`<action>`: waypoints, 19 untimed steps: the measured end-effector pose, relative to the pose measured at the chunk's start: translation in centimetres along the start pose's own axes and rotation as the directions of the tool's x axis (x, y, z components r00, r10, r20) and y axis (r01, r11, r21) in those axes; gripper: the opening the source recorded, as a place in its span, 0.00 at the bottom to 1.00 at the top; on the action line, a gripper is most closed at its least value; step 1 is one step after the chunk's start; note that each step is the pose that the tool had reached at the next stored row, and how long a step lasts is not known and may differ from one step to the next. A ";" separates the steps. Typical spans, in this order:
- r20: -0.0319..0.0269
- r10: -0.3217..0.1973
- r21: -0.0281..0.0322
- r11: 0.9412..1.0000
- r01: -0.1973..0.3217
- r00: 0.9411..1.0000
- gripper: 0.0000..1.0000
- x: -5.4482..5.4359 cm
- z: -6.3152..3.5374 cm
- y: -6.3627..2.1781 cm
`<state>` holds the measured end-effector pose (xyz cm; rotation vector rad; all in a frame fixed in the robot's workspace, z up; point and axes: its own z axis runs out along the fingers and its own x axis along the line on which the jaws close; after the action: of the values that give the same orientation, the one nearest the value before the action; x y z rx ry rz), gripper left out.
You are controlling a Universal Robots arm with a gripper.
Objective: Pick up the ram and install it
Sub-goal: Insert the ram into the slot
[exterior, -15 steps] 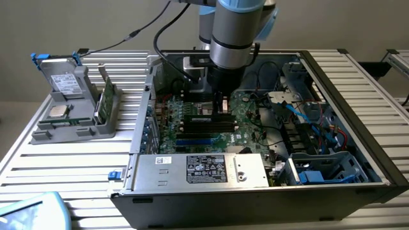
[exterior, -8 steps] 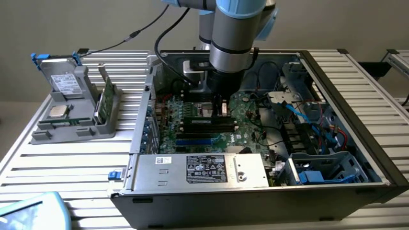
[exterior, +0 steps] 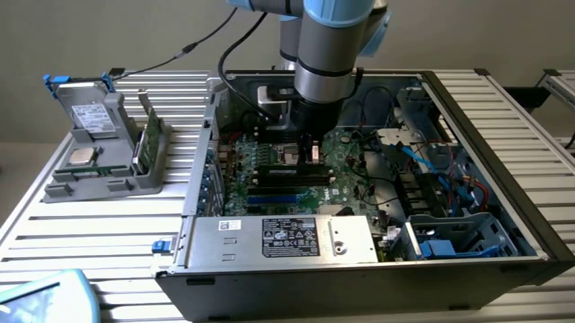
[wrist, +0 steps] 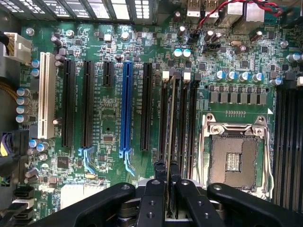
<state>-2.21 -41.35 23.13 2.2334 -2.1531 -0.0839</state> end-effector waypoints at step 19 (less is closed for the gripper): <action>-0.020 -0.030 -0.002 1.000 0.030 0.999 0.14 -0.3 0.59 -0.05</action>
<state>-2.21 -41.04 22.55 2.2561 -2.1090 -0.0640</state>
